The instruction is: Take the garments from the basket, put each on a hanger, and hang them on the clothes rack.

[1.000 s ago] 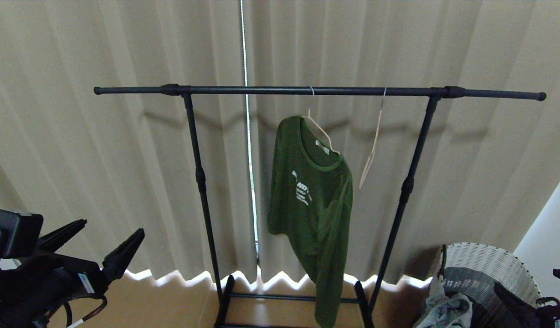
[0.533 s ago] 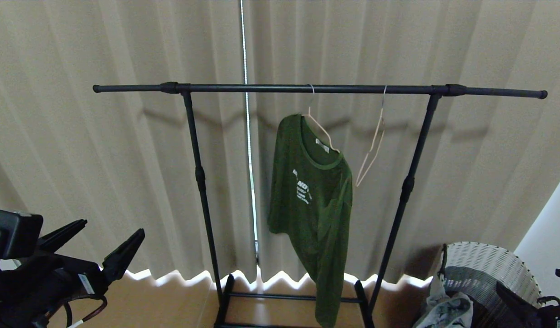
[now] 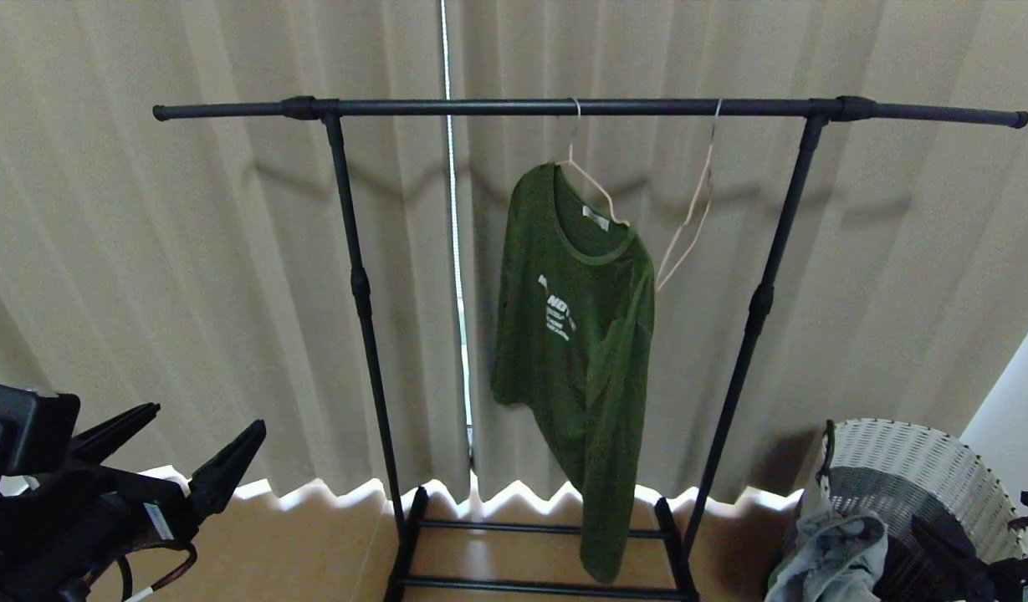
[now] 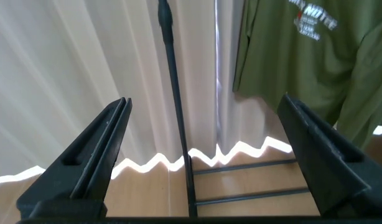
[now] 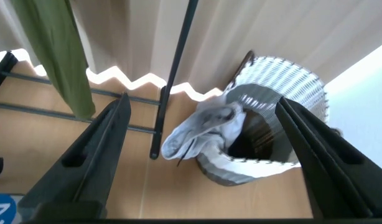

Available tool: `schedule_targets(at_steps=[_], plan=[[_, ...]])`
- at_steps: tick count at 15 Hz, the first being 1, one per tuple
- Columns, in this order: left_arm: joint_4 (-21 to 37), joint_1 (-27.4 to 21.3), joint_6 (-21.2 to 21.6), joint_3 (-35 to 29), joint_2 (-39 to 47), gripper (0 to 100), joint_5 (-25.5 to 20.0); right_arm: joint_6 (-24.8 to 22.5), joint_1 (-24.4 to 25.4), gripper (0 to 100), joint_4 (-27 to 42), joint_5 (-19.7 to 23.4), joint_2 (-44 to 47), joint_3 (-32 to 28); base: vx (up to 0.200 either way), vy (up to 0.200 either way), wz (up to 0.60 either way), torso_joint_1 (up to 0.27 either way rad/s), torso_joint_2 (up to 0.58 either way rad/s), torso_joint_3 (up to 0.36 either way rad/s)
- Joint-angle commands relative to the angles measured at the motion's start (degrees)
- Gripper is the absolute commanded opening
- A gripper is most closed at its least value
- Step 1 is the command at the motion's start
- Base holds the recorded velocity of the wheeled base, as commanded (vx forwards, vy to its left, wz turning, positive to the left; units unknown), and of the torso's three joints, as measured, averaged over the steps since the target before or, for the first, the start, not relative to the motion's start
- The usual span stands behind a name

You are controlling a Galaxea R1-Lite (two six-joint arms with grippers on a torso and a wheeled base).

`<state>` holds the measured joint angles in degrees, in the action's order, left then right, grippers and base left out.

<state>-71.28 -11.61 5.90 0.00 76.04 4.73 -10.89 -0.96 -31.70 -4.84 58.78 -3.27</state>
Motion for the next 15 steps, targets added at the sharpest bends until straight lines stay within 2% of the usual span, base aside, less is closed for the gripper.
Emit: schedule_targets(at_steps=[1,10,15], plan=[[0.0,0.0,-0.01,0.0,0.16,100,0.02,-0.01,0.0,100,0.14,0.01,0.02,0.1,0.0,0.0,0.0,-0.188,0.48,0.271],[0.0,0.36,0.25,0.0,-1.16,100,0.1,-0.01,0.0,100,0.32,0.01,0.02,0.1,0.0,0.0,0.0,-0.161,0.46,0.295],[1.84,0.53,0.96,0.0,-3.8,100,0.1,-0.01,0.0,100,0.32,0.18,-1.39,0.72,0.0,0.0,0.0,-0.035,0.14,0.095]])
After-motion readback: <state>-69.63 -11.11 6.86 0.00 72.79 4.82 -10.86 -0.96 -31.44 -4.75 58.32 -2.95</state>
